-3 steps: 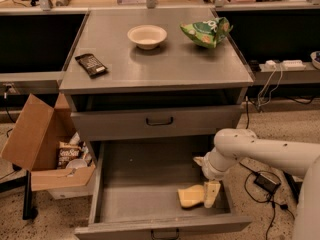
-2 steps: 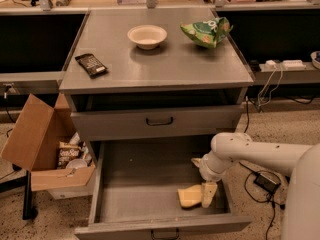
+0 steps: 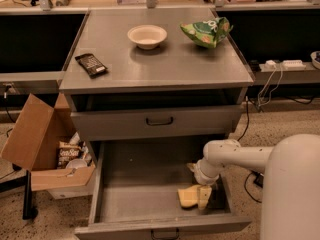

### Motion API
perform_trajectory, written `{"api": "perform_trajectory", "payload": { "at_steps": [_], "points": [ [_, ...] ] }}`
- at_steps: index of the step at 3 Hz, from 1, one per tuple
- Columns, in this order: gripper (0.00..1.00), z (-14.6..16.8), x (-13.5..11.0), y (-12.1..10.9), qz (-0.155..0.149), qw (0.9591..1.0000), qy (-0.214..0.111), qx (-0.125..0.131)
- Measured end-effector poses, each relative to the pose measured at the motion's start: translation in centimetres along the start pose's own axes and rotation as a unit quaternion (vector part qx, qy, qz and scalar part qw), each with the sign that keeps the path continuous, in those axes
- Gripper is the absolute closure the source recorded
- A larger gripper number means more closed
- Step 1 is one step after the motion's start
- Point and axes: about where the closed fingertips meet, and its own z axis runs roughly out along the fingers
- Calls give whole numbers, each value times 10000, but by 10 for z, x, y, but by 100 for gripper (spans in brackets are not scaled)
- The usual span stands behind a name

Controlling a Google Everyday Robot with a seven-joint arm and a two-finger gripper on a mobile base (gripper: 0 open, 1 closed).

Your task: Pick sponge from middle drawer and place on counter

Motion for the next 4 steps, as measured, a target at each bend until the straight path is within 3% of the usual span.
{"api": "perform_trajectory", "payload": {
  "at_steps": [1, 2, 4],
  "points": [
    [0, 16, 0, -1, -57, 10000, 66, -43],
    [27, 24, 1, -1, -38, 9999, 113, 22],
    [72, 20, 0, -1, -22, 9999, 112, 65]
  ]
}}
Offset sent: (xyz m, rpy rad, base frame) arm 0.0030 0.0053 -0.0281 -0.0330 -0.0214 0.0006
